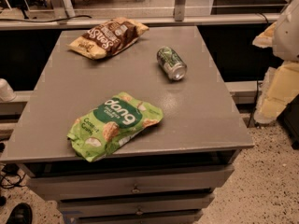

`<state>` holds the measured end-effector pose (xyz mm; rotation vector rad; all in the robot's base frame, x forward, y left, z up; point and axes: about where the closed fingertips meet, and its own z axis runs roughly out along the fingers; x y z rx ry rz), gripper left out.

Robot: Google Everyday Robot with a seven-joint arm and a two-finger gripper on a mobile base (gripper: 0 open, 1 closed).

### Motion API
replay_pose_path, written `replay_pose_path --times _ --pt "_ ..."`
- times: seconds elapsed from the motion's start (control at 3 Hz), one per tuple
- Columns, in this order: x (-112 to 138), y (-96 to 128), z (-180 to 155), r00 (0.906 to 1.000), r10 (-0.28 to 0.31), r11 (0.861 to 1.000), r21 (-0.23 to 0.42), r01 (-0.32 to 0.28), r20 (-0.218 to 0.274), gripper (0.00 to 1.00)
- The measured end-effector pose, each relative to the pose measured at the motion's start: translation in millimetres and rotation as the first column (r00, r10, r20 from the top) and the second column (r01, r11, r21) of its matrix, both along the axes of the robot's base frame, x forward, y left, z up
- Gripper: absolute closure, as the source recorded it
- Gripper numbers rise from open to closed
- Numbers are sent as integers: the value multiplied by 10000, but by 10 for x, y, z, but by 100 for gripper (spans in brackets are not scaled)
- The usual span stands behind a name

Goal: Place green can upright

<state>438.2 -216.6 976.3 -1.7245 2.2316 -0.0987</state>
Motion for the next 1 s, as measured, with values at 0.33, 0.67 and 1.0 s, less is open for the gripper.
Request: replay_pose_path --times 0.33,0.67,1.0 --pt "0 0 0 10000 0 10000 0 0 2 0" --pt "266 20 -168 9991 -431 9977 530 430 13 0" --pt "834 99 -461 9915 -1300 9845 1194 1284 60 0"
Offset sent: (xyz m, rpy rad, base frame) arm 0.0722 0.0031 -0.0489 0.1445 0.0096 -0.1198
